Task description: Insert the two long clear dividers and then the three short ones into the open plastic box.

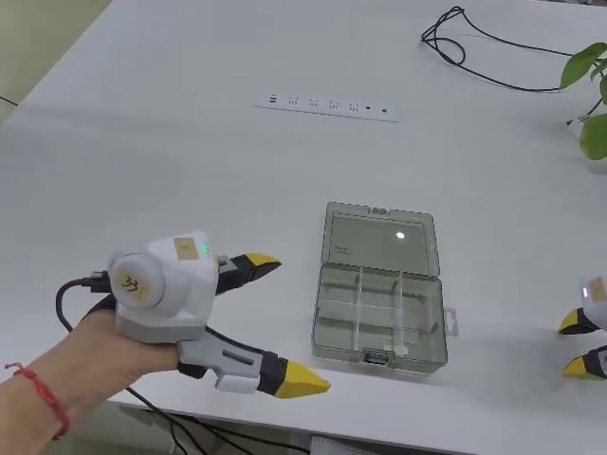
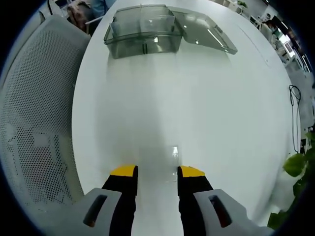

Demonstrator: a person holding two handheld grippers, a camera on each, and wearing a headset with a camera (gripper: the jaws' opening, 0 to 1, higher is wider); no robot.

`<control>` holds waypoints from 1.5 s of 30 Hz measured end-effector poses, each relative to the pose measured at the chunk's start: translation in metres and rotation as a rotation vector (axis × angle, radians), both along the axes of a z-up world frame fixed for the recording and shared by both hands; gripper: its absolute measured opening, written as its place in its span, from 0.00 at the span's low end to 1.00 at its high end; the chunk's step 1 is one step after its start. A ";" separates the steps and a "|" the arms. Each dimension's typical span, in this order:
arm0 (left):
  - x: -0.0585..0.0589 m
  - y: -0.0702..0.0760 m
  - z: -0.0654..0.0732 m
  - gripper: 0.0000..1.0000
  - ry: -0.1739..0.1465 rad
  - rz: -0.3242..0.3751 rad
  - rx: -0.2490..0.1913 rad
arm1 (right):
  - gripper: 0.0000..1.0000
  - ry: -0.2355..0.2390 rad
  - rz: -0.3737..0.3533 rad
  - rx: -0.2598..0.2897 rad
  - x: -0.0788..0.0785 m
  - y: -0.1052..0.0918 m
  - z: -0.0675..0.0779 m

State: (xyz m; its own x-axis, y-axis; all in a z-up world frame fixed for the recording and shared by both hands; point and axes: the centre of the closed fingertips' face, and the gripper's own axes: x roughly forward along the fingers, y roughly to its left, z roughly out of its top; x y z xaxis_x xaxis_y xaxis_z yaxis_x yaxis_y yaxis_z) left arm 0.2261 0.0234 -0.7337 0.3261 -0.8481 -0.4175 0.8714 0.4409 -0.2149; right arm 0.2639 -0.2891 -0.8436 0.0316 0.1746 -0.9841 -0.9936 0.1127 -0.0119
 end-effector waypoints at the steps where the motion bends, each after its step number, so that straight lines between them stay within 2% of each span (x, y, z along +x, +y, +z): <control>1: 0.000 0.000 0.000 1.00 0.000 0.000 0.000 | 0.33 -0.001 0.000 -0.001 0.000 0.000 0.000; 4: 0.000 0.000 0.001 1.00 -0.002 0.003 -0.003 | 0.33 -0.011 0.006 -0.005 0.001 0.000 0.002; 10: 0.003 0.001 0.006 1.00 -0.004 0.015 -0.017 | 0.33 -0.052 0.017 0.024 0.004 0.011 0.019; 13: 0.006 0.000 0.012 1.00 0.001 0.033 -0.035 | 0.33 -0.098 0.021 0.054 0.010 0.024 0.035; 19: 0.015 -0.003 0.023 0.99 -0.020 0.056 -0.041 | 0.33 -0.187 0.075 0.119 0.012 0.064 0.072; 27: 0.021 -0.016 0.037 0.94 -0.021 0.069 -0.062 | 0.33 -0.282 0.133 0.187 0.009 0.113 0.116; 29: 0.021 -0.021 0.040 0.92 -0.005 0.081 -0.077 | 0.33 -0.298 0.136 0.205 0.008 0.123 0.124; 31: 0.021 -0.028 0.047 0.90 0.003 0.083 -0.112 | 0.33 -0.316 0.139 0.226 0.007 0.133 0.132; 33: 0.021 -0.034 0.050 0.87 0.028 0.101 -0.137 | 0.33 -0.331 0.149 0.243 0.008 0.140 0.135; 36: 0.020 -0.043 0.055 0.78 0.066 0.110 -0.174 | 0.33 -0.349 0.165 0.258 -0.001 0.157 0.145; 38: 0.018 -0.049 0.059 0.73 0.097 0.114 -0.207 | 0.32 -0.355 0.164 0.272 -0.007 0.168 0.152; 39: 0.018 -0.051 0.059 0.69 0.122 0.128 -0.218 | 0.32 -0.361 0.165 0.278 -0.010 0.174 0.156; 45: 0.015 -0.065 0.064 0.58 0.195 0.148 -0.285 | 0.32 -0.385 0.176 0.296 -0.022 0.194 0.168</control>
State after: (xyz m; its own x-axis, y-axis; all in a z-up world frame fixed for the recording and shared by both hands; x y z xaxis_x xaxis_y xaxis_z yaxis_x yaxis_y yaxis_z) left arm 0.2413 -0.0417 -0.6695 0.3914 -0.8889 -0.2380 0.7336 0.4575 -0.5025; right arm 0.2424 -0.0956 -0.6758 0.3265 0.4793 -0.8147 -0.9278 -0.0020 -0.3730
